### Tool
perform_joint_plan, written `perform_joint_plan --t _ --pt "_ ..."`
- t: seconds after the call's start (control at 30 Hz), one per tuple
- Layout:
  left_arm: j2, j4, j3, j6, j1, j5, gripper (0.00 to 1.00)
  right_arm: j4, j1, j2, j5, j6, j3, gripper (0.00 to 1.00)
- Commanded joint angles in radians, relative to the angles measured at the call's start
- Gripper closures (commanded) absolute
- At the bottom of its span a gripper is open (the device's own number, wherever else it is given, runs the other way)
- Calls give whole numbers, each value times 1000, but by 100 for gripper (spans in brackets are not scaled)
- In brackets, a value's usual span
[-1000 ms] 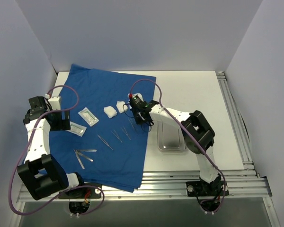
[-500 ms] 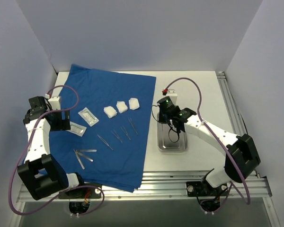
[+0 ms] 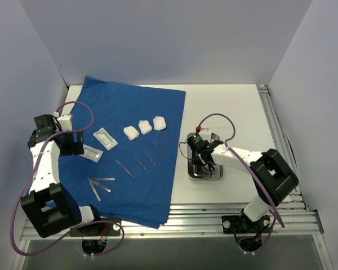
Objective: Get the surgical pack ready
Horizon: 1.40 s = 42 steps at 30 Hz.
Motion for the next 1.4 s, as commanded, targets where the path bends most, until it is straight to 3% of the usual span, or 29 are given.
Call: perform_joint_plan --t 0.0,0.13,0.2,0.47,0.67,0.83,0.9,1.1,1.33,1.37 --pt "1 21 14 -2 5 12 8 24 -2 62 3 21 -10 100" --pt "5 23 11 -1 5 9 8 22 -2 84 14 14 -2 96" --pt "4 23 9 -2 5 8 8 9 -1 84 26 8 7 88" --pt "2 30 -1 1 5 3 8 -74 3 18 71 -24 72 70" --pt "-6 30 -1 4 3 -3 8 -172 10 -51 101 -67 210 69" --pt "-4 41 -8 2 5 -6 8 -110 68 -77 109 -159 320 65" --pt "-2 41 -8 1 3 -6 8 -24 69 -36 8 -180 340 62" --pt "-1 -14 11 28 3 -72 7 9 99 207 -205 -269 518 62" --pt "-1 -28 -4 35 5 -92 2 -37 138 417 -230 -314 664 62" --pt "1 -26 -6 32 5 -87 6 -45 139 447 -225 -315 673 61"
